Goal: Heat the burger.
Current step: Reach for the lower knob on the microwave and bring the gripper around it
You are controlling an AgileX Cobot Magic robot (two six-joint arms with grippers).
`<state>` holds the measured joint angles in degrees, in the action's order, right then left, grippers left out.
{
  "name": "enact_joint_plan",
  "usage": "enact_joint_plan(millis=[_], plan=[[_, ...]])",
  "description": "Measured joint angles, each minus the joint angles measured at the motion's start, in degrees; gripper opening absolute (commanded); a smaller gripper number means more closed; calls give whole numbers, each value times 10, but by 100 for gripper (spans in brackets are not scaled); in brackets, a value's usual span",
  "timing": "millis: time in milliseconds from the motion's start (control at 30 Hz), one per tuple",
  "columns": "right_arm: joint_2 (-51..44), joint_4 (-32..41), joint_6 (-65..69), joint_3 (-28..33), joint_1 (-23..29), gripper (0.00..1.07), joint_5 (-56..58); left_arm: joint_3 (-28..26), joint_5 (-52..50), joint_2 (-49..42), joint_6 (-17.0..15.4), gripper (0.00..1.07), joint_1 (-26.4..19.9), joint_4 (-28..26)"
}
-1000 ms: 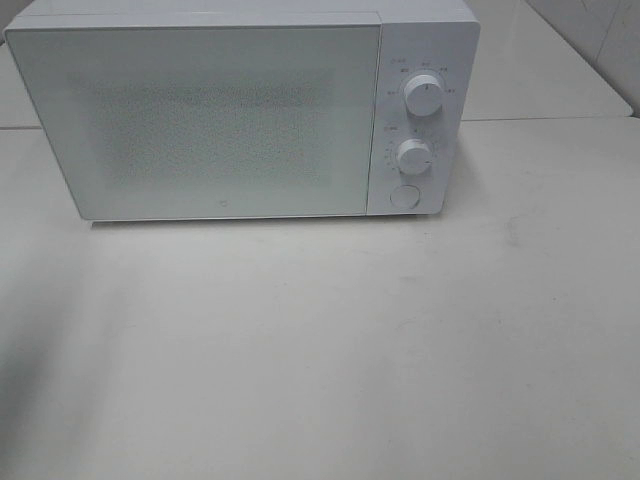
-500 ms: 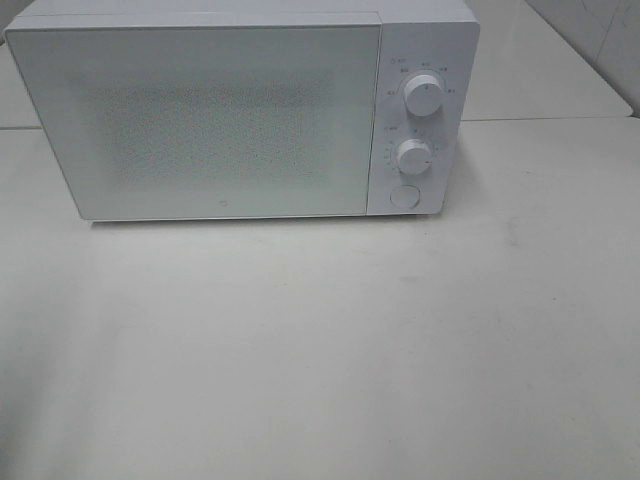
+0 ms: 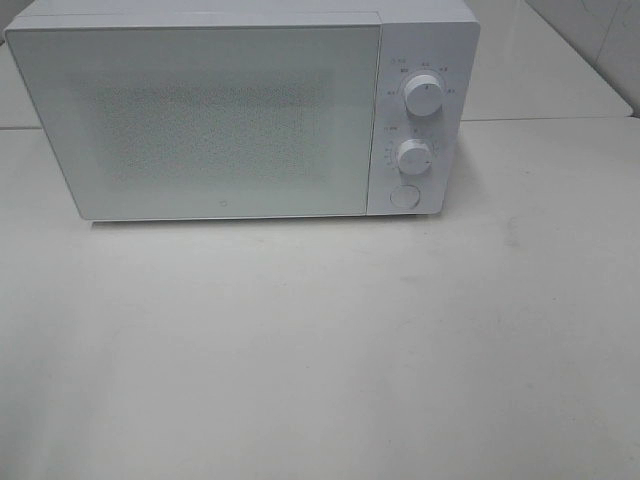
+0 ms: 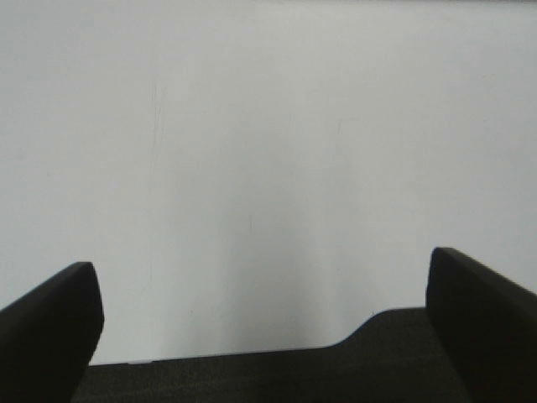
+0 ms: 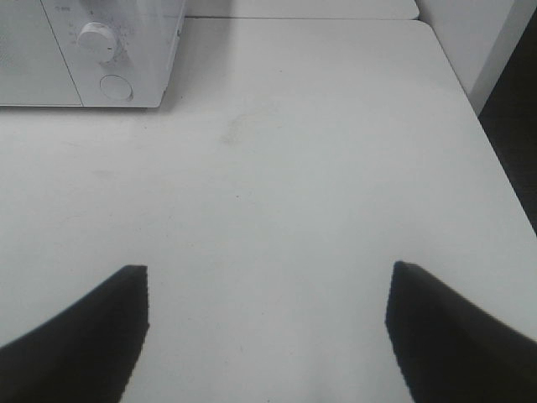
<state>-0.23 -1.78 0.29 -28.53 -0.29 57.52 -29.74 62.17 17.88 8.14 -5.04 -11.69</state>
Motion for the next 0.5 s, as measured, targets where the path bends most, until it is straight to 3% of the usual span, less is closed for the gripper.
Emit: enact_joint_plan(millis=[500], plan=[[0, 0, 0, 0, 0, 76, 0, 0, 0, -181, 0, 100, 5, 5]])
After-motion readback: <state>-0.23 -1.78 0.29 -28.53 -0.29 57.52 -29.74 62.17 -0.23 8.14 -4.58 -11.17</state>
